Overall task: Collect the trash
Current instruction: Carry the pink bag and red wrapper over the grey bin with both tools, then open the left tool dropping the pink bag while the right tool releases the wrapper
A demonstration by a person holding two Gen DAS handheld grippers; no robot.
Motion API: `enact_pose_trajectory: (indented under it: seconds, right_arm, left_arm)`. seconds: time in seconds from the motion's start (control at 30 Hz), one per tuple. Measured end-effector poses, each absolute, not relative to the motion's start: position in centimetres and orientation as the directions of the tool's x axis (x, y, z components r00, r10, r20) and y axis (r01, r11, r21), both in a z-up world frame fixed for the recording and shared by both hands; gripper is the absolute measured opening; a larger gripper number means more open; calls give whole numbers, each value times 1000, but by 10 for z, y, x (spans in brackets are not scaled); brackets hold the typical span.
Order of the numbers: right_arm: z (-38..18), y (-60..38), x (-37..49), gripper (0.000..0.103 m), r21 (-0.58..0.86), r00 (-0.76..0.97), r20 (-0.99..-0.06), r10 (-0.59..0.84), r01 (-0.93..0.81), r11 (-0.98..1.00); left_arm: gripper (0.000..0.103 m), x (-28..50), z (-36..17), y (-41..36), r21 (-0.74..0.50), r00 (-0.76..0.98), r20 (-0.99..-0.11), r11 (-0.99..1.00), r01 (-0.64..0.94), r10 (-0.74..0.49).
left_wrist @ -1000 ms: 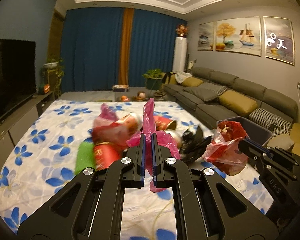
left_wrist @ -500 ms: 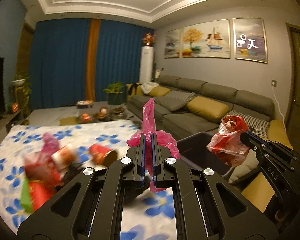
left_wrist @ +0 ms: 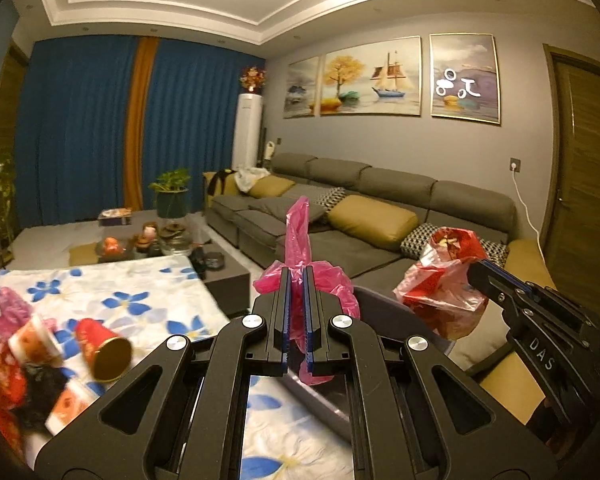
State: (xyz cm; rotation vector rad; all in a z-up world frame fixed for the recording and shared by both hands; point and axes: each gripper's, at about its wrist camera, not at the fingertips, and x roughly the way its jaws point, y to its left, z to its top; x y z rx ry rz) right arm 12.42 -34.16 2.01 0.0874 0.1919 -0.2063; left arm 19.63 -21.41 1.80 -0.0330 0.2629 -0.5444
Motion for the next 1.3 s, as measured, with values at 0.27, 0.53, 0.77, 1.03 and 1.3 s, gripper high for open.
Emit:
enact_pose_trajectory:
  seconds: [0.27, 0.53, 0.77, 1.03, 1.3]
  right_arm:
    - [12, -359, 140, 3, 86, 957, -206, -204, 226, 970]
    - [10, -357, 148, 3, 99, 953, -221, -209, 235, 967]
    - [11, -358, 157, 3, 112, 952, -225, -207, 237, 965]
    - [6, -363, 162, 3, 128, 951, -233, -204, 238, 963]
    - [6, -362, 163, 4, 137, 950, -238, -203, 239, 961]
  left_arm:
    - [5, 219, 5, -241, -108, 796, -249, 832, 543, -552]
    - [5, 237, -4, -256, -125, 771, -274, 816, 564, -574]
    - [5, 250, -10, -263, -135, 753, -302, 808, 573, -585]
    - [6, 264, -12, -269, -152, 730, -325, 795, 588, -602]
    - [65, 271, -18, -252, -201, 746, -318, 811, 550, -585]
